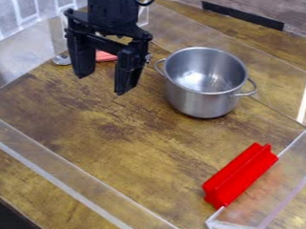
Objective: Put the red object in the silver pot
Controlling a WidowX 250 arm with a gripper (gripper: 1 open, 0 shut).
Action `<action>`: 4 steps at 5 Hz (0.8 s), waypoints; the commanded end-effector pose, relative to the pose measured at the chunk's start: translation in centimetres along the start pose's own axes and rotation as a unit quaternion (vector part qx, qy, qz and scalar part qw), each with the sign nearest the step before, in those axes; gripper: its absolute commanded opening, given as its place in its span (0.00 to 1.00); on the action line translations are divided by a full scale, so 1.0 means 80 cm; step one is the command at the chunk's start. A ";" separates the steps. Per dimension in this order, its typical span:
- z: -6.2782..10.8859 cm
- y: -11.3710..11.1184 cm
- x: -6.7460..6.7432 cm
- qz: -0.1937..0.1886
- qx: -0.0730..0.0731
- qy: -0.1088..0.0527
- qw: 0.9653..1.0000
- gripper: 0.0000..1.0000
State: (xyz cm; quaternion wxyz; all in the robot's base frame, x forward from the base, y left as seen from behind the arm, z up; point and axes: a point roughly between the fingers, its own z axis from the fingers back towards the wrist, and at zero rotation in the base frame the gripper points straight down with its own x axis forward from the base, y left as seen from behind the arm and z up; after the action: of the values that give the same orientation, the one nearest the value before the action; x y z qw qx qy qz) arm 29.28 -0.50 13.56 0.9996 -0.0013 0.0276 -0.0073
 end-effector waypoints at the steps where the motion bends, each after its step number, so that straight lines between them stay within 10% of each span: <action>1: -0.029 -0.014 -0.009 0.005 -0.002 0.016 1.000 1.00; 4: -0.053 -0.179 0.038 -0.101 0.012 -0.011 0.995 1.00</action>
State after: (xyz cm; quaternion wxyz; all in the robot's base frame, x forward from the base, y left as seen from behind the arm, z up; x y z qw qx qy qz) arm 31.13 -14.40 7.42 0.9933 0.0153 0.0474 -0.1045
